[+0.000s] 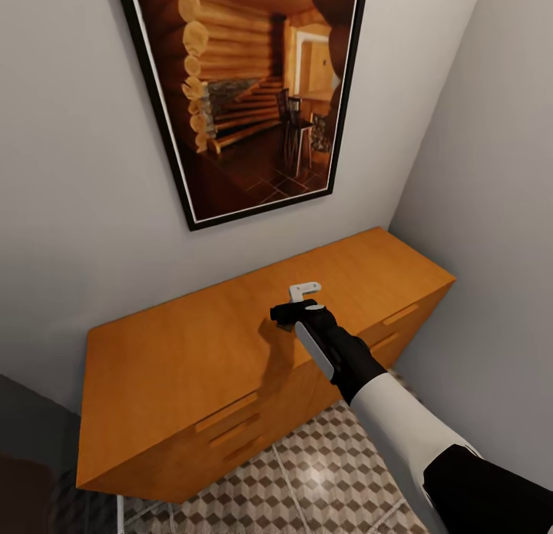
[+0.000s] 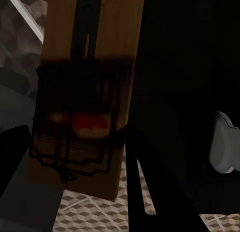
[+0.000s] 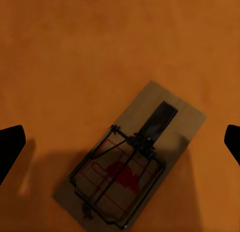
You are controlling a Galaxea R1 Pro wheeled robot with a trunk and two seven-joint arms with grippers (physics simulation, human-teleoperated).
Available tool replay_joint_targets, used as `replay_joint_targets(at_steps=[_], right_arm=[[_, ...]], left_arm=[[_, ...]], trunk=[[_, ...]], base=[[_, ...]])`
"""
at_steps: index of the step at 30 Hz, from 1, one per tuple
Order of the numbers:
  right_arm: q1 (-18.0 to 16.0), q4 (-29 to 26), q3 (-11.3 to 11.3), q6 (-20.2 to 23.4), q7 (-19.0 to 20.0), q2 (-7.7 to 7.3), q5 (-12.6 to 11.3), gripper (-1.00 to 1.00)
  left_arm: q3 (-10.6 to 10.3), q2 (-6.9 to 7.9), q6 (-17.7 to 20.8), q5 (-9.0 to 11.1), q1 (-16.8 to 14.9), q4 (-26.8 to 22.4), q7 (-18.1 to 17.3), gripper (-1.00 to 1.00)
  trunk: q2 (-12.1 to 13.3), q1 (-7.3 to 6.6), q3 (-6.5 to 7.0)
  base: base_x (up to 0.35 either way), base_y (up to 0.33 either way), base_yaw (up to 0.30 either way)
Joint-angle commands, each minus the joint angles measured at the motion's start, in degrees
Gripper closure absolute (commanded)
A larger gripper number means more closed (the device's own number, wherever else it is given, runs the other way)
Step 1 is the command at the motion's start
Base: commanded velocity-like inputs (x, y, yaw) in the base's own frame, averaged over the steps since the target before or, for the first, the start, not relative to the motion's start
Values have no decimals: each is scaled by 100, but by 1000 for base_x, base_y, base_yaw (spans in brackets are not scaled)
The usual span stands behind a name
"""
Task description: Take the four mousetraps from the cabinet in the bathroom and place them on the bathroom floor. Make sure all four end up on the same floor surface, and ensure that at least two of them are either under or directly next to the same bathroom sink.
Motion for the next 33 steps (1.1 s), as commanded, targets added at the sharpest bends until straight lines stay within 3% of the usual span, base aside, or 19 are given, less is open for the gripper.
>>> replay_joint_targets(at_steps=[1, 14, 33], right_arm=[[-7, -4, 11, 11, -53, 0, -58, -100], [-4, -4, 11, -7, -52, 0, -64, -100], [-3, -100, 29, -17, -44, 0, -67, -100]], left_arm=[[-47, -3, -34, 52, -7, 21, -21, 100], [-47, -3, -34, 52, -7, 21, -21, 100], [-47, -3, -34, 52, -7, 21, -21, 100]], trunk=[[-11, 3, -19], [-11, 3, -129], [-11, 3, -137]], base=[[0, 0, 0], [0, 0, -43], [0, 0, -3]])
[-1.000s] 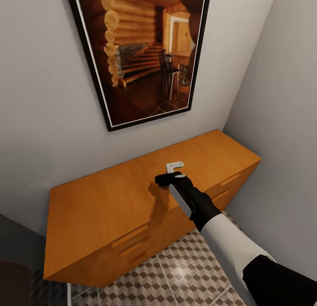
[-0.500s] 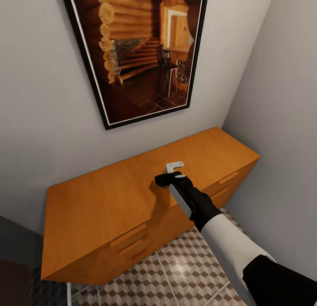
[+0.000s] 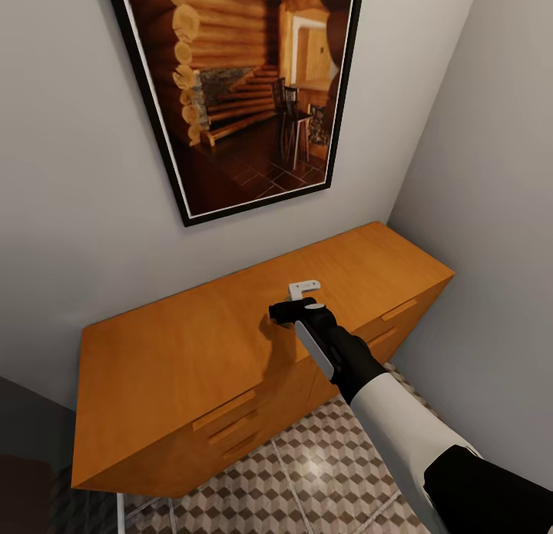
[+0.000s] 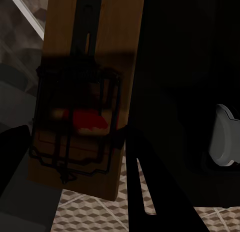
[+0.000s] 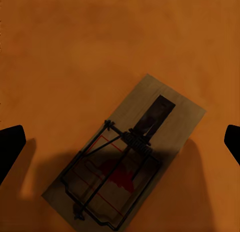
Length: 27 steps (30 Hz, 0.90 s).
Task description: Take the four mousetraps from the cabinet in the bathroom and place them on the bathroom floor. Make sure all four end up on the same floor surface, and ensure that at least two of them are either under or directly next to the same bathroom sink.
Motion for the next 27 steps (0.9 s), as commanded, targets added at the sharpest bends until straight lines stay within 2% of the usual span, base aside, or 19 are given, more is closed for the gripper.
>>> replay_joint_targets(at_steps=[1, 27], right_arm=[[-6, -4, 11, 14, -53, 0, -60, -100], [-5, -5, 9, 11, -53, -7, -69, -100]], left_arm=[[-48, -3, -34, 53, -7, 21, -22, 100], [-48, -3, -34, 53, -7, 21, -22, 100]], trunk=[[-10, 3, -9], [-10, 3, -149]], base=[[0, 0, 0], [0, 0, 0]])
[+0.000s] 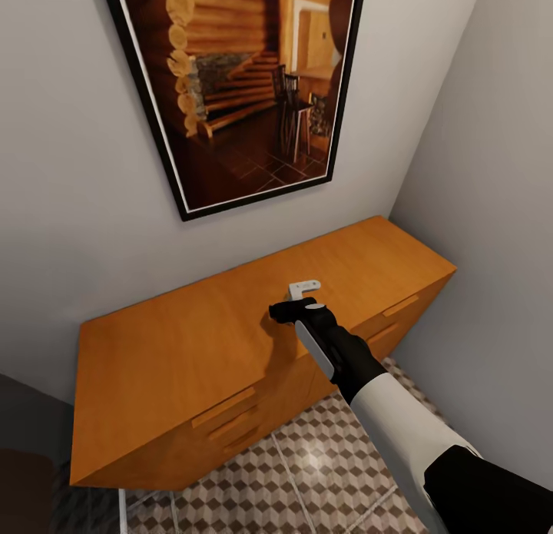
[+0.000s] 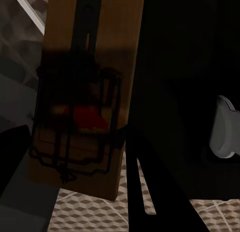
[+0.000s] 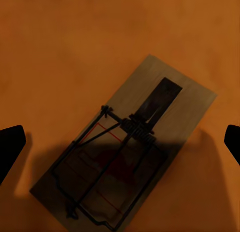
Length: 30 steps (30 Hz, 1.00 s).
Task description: Take the four mousetraps from the cabinet in the bathroom and place them on the bathroom floor. Make sure all four end up on the same floor surface, and ensure that at least two of them are either under or directly next to the same bathroom sink.
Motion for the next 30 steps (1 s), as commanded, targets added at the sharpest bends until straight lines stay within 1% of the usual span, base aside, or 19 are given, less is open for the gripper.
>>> replay_joint_targets(at_steps=[1, 16, 30], right_arm=[[-6, -5, 19, 14, -55, -3, -60, -100], [-6, -5, 14, 13, -55, -3, -59, -100], [-6, -5, 12, 13, -55, -3, -55, -100]], left_arm=[[-48, -4, -34, 52, -7, 21, -21, 100], [-48, -4, -34, 52, -7, 21, -21, 100], [-48, -4, -34, 52, -7, 21, -21, 100]], trunk=[[-10, 3, -16], [-10, 3, -121], [-10, 3, -132]], base=[[0, 0, 0], [0, 0, 0], [0, 0, 0]])
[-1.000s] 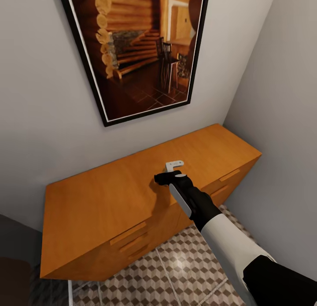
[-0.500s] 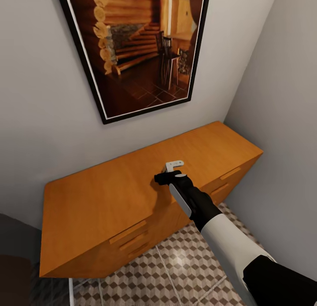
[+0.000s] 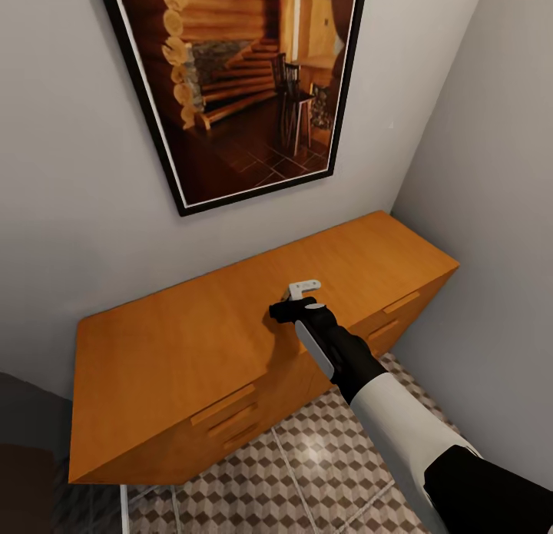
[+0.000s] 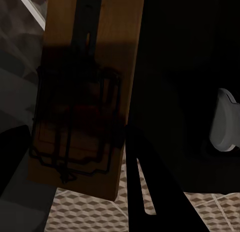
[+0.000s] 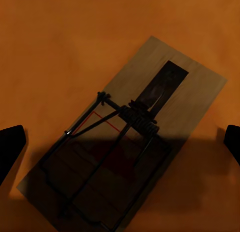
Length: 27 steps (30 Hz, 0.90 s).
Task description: Take the four mousetraps from the cabinet in the bathroom and place them on the bathroom floor. Make sure all four end up on the same floor surface, and ensure that at least two of them are either under or directly next to the same bathroom sink.
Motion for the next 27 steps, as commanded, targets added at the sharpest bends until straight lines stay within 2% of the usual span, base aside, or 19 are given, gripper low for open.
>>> replay_joint_targets(at_steps=[1, 24, 25, 27], right_arm=[[-3, -2, 18, 12, -59, -5, -99, -100], [-3, -2, 21, 12, -59, -5, -96, -100], [-3, -2, 20, 12, -59, -5, -95, 100], [-3, -2, 18, 9, -59, -11, -95, 100]], left_arm=[[-48, -3, -34, 54, -7, 21, -22, 100], [-48, -3, -34, 54, -7, 21, -22, 100], [-48, -3, -34, 54, -7, 21, -22, 100], [-48, -3, -34, 54, -7, 21, -22, 100]], trunk=[[-7, 4, -12], [-7, 4, -68], [-7, 4, -68], [-7, 4, -68]], base=[[0, 0, 0], [0, 0, 0], [0, 0, 0], [0, 0, 0]])
